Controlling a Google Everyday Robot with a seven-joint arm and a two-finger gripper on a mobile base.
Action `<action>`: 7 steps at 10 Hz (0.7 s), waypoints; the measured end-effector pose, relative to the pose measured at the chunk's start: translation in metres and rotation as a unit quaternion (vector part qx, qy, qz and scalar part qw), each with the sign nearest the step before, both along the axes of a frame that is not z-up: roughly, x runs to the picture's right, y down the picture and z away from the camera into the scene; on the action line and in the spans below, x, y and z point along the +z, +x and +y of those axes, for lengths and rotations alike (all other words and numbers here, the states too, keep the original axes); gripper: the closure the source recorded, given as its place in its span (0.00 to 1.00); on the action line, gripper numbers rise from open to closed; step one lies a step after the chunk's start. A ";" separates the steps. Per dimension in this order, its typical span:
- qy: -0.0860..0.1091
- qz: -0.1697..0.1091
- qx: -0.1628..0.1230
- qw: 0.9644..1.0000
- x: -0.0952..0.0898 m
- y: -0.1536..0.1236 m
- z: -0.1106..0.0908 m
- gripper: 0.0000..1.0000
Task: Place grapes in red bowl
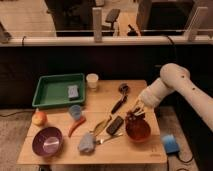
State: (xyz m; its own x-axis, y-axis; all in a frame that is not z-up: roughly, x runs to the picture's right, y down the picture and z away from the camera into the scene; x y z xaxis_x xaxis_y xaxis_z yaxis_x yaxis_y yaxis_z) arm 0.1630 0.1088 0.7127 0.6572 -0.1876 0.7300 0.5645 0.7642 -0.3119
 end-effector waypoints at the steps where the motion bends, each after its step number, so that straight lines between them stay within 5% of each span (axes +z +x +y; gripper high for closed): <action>1: -0.002 -0.001 0.000 1.000 -0.001 0.003 0.005 1.00; 6: -0.002 -0.003 0.014 1.000 -0.002 0.014 0.024 0.99; 7: -0.002 -0.002 0.017 1.000 -0.002 0.015 0.027 0.92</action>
